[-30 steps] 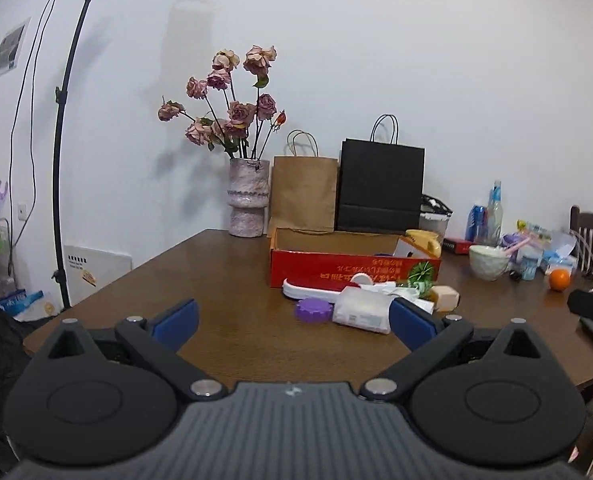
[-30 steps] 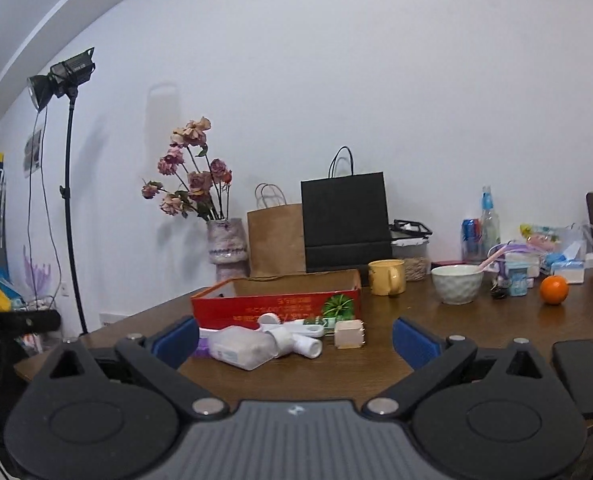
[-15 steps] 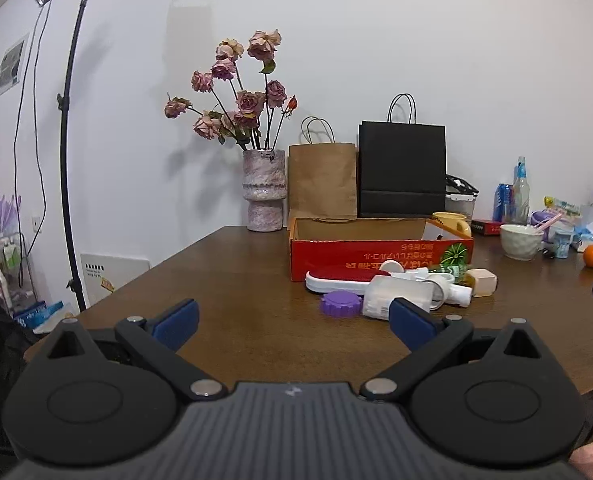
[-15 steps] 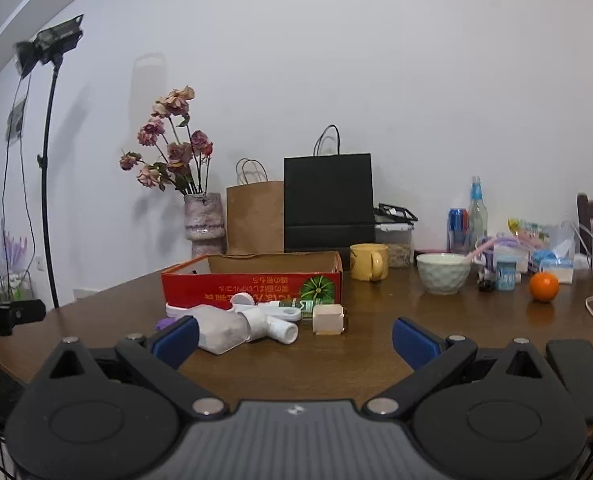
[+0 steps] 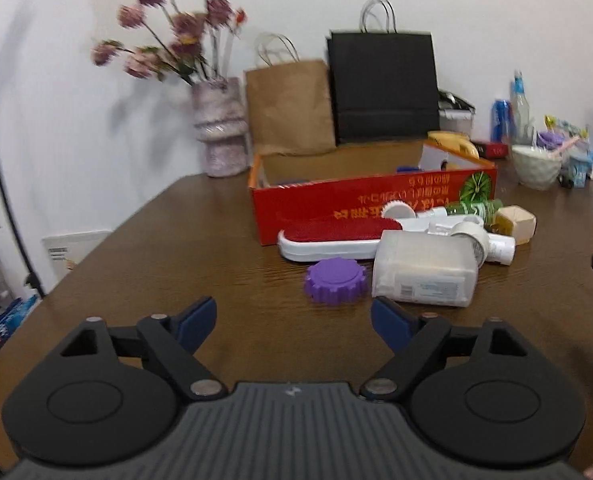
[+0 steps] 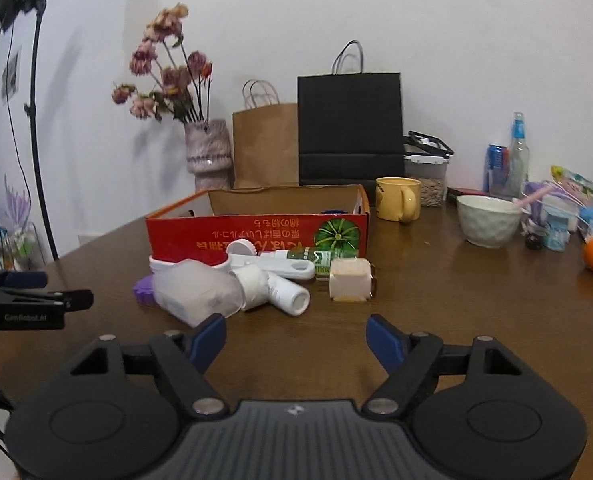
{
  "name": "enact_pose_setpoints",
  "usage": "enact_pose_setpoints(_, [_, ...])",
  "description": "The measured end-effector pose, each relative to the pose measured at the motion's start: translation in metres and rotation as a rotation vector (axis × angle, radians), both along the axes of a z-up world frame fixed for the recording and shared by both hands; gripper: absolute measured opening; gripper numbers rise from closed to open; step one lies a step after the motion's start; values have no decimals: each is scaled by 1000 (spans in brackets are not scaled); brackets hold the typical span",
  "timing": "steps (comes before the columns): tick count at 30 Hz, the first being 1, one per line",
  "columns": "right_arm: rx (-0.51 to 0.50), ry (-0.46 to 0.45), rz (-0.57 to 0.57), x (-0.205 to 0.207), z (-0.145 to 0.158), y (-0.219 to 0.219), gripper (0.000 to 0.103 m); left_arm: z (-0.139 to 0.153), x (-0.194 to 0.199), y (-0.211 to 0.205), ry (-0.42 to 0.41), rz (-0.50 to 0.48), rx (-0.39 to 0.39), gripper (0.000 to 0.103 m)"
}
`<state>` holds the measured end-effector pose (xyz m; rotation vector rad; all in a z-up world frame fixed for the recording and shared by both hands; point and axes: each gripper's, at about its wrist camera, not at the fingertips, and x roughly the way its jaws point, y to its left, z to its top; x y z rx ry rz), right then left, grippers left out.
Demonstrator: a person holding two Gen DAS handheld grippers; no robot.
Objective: Organize rigid objects
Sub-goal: 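Grasp the purple gear-shaped cap with the left tool while the right tool grasps the white tape roll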
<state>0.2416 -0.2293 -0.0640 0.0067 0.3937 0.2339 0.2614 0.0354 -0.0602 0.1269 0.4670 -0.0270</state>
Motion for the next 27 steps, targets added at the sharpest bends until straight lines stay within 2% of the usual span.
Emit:
enact_pose_setpoints(2, [-13, 2, 26, 20, 1, 7, 67, -4, 22, -2, 35, -23, -4, 82])
enact_pose_setpoints(5, [-33, 11, 58, 47, -1, 18, 64, -11, 48, -4, 72, -41, -7, 76])
enact_pose_setpoints(12, [-86, 57, 109, 100, -8, 41, 59, -19, 92, -5, 149, -69, -39, 73])
enact_pose_setpoints(13, [-95, 56, 111, 104, -9, 43, 56, -20, 96, -6, 160, -80, -38, 72])
enact_pose_setpoints(16, [-103, 49, 120, 113, -10, 43, 53, -23, 103, -4, 189, -104, -71, 63])
enact_pose_setpoints(18, [-117, 52, 137, 114, -11, 46, 50, -23, 104, -3, 190, -104, -88, 61])
enact_pose_setpoints(20, [-144, 68, 159, 116, -14, 51, 39, -23, 104, -4, 186, -103, -91, 54])
enact_pose_setpoints(23, [-150, 92, 184, 119, -20, 55, 30, -22, 104, -4, 183, -102, -96, 53])
enact_pose_setpoints(27, [-161, 78, 190, 123, -18, 59, 31, -21, 97, -2, 173, -71, -101, 53])
